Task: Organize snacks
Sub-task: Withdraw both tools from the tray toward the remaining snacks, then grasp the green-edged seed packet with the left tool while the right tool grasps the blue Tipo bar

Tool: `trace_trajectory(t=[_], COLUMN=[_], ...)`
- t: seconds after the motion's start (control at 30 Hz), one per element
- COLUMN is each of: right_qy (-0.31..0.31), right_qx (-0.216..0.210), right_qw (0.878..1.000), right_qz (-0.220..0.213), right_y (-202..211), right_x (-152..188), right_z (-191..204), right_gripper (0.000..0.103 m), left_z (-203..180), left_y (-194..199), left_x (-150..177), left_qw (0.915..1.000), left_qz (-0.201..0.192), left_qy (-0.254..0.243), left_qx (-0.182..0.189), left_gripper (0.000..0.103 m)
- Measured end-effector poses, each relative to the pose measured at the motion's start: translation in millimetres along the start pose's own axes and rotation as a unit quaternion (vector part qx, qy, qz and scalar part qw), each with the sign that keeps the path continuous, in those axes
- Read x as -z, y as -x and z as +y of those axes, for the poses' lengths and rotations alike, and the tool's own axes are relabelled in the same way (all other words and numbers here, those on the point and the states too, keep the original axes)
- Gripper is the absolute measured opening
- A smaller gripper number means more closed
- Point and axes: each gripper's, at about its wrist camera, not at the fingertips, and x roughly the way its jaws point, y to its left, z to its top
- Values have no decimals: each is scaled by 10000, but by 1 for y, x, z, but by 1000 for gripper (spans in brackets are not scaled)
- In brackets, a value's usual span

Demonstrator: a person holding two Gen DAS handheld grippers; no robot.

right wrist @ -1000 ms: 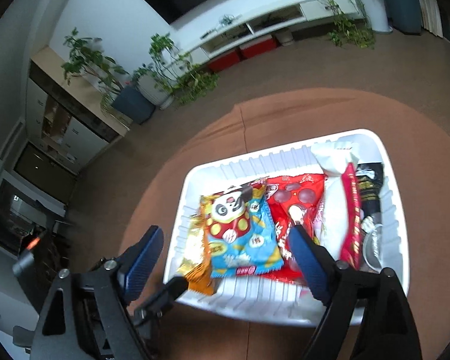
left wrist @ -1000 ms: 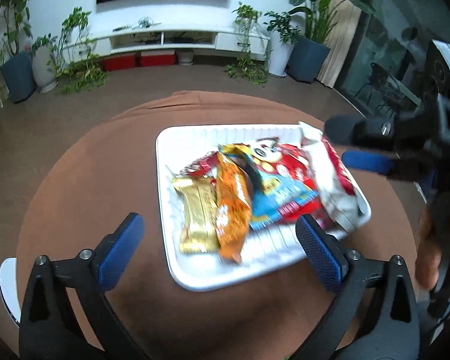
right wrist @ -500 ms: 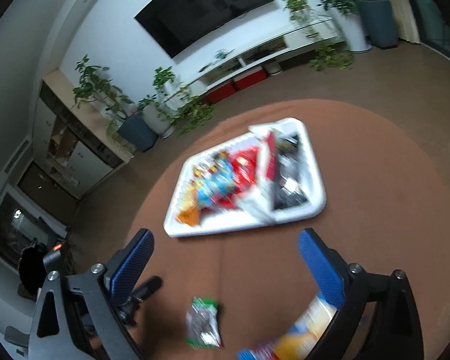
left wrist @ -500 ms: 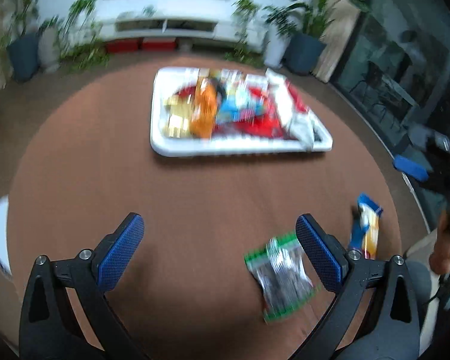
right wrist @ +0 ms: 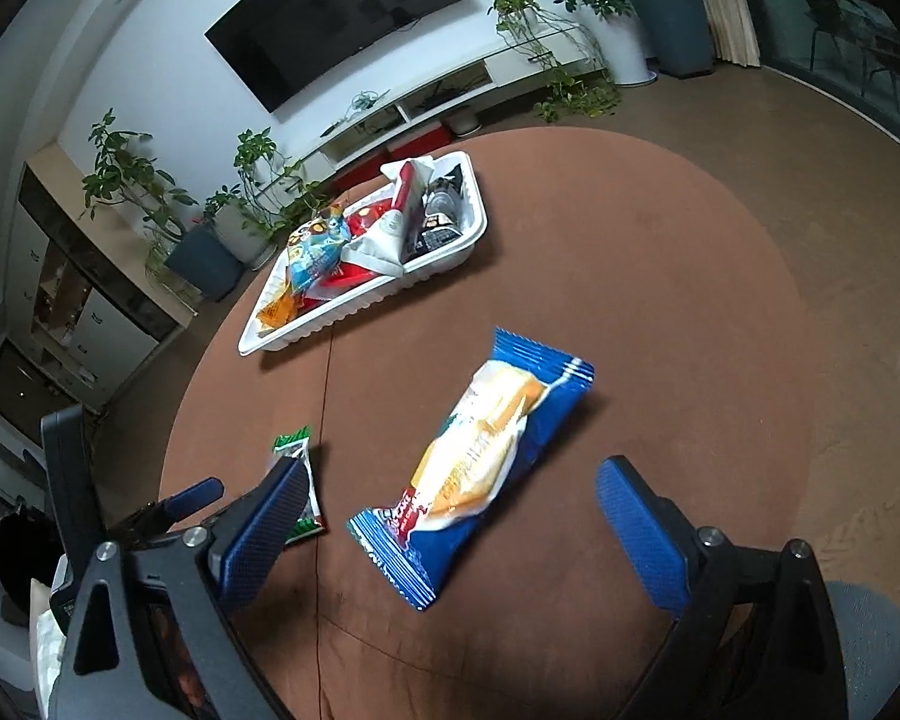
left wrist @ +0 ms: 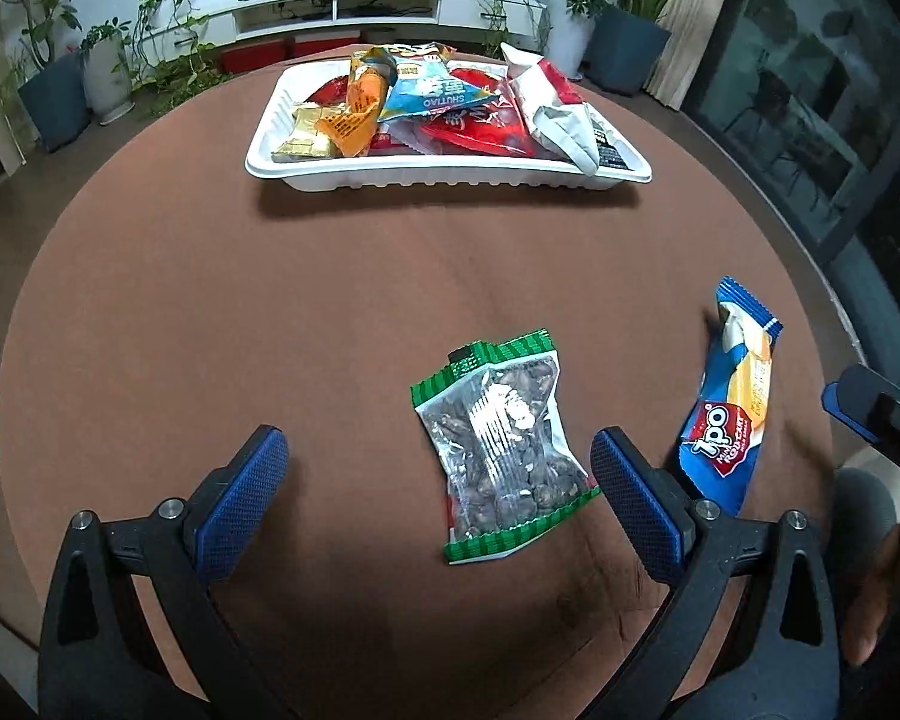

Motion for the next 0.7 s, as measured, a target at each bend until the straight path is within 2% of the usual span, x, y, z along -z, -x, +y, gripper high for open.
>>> trace_trajectory(t=[0.13,0.3,0.53,0.7], right_qy=[103,128,158,172], right_qx=[30,46,49,52], right_qw=[9999,9999,9999,9998], right_qz=[-44,-47,-7,89], right_y=[2,4,3,-3], right_x=[2,6,8,11], right_z=[1,2,4,7], right_gripper=[99,99,99,99], left_z=[-7,-10,-15,-15], left_y=[-8,-20,-26,-26], left_x=[-3,-7,-11,-13], left_qw=[9998,9994,9990,9984], left_qz=[70,200,191,153], left_qy=[-162,-247,-388,-540], left_qx=[-130,-126,-144,-90], left_gripper=[97,79,71,50])
